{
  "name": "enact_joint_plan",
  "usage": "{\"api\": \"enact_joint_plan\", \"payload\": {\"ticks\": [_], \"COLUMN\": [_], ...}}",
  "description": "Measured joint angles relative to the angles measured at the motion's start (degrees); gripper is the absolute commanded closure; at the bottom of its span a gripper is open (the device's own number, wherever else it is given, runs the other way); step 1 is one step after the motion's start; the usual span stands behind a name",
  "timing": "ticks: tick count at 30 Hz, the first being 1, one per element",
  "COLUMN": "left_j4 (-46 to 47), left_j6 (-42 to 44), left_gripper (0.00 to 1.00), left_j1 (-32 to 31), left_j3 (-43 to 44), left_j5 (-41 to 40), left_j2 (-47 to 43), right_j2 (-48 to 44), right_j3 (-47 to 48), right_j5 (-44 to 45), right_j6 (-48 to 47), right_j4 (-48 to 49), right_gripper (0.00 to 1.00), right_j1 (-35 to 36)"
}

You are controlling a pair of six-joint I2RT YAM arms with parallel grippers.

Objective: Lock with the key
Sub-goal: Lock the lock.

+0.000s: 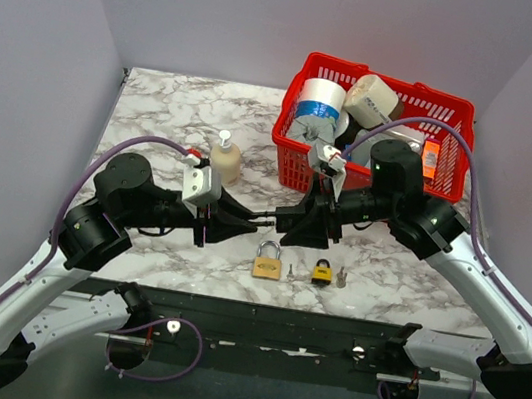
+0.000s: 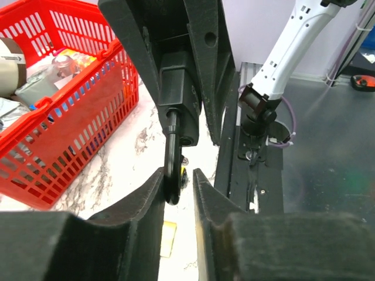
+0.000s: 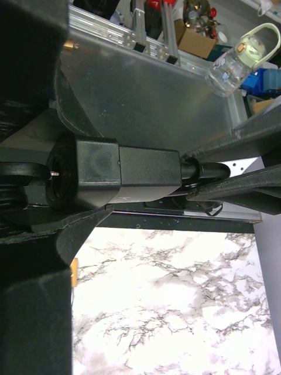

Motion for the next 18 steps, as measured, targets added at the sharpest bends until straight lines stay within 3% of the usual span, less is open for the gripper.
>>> {"api": "enact_joint_plan", "payload": {"ticks": [4, 18], "left_j4": [0.20, 5.16], "left_j6": [-0.20, -11.13], "left_gripper": [1.00, 1.00], "left_j1": [0.13, 0.81], "left_j3": [0.11, -0.72], "left_j5": [-0.39, 1.38], "left_j2": [0.44, 1.36], "right_j2": [-0.17, -1.05], "right_j3": [-0.02, -0.02], "right_j5": [0.04, -0.09], "right_j6": [0.68, 1.18], "right_j4": [0.55, 2.08], "right_gripper": [0.99, 0.99], "right_j1": [0.04, -0.07]}}
